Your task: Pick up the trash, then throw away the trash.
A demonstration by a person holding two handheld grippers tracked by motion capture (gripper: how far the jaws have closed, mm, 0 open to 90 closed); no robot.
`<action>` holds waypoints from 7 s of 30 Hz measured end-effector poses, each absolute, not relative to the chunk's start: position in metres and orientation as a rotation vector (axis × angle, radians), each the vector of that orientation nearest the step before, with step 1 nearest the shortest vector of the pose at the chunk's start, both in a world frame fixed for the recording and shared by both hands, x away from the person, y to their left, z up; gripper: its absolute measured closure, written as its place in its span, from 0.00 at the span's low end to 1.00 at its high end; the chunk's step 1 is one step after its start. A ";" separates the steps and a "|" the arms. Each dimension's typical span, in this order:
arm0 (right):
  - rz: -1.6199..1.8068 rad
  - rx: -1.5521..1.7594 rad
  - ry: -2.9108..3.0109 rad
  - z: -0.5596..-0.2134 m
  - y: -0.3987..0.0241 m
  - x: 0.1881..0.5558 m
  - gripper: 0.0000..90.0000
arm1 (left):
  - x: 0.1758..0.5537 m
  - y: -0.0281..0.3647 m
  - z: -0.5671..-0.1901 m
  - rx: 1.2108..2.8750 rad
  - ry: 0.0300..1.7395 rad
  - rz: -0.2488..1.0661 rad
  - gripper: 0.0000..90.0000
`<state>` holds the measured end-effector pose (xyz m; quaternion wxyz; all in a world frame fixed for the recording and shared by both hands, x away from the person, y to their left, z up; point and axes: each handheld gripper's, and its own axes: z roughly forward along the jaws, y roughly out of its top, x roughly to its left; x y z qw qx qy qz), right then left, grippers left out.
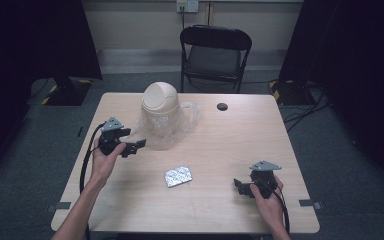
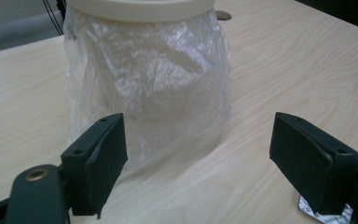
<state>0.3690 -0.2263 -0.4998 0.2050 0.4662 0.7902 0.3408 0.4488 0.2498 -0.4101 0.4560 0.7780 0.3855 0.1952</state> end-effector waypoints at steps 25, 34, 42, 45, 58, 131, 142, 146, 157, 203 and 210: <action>0.947 1.303 2.202 -0.500 -0.226 0.369 0.12 | 0.524 0.208 -0.363 1.959 0.814 0.501 0.21; 0.947 1.304 2.200 -0.500 -0.226 0.369 0.12 | 0.548 0.194 -0.372 1.975 0.830 0.472 0.19; 0.947 1.303 2.200 -0.500 -0.226 0.369 0.12 | 0.557 0.188 -0.380 1.992 0.836 0.449 0.17; 0.947 1.304 2.200 -0.500 -0.226 0.369 0.12 | 0.559 0.185 -0.383 2.007 0.835 0.457 0.18; 0.947 1.303 2.200 -0.500 -0.226 0.369 0.12 | 0.560 0.187 -0.390 2.005 0.833 0.421 0.21; 0.947 1.305 2.201 -0.500 -0.226 0.369 0.12 | 0.404 0.152 -0.499 2.208 0.609 0.144 0.20; 0.947 1.307 2.200 -0.500 -0.226 0.369 0.12 | 0.396 0.150 -0.500 2.232 0.569 0.244 0.28; 0.947 1.305 2.199 -0.500 -0.226 0.369 0.12 | 0.396 0.151 -0.500 2.227 0.575 0.245 0.28; 0.947 1.305 2.199 -0.500 -0.226 0.369 0.12 | 0.395 0.155 -0.500 2.208 0.579 0.244 0.38; 0.947 1.305 2.199 -0.500 -0.226 0.369 0.12 | 0.403 0.214 -0.466 1.994 0.715 0.276 0.38; 0.946 1.305 2.200 -0.500 -0.226 0.369 0.12 | 0.409 0.222 -0.454 1.992 0.725 0.309 0.38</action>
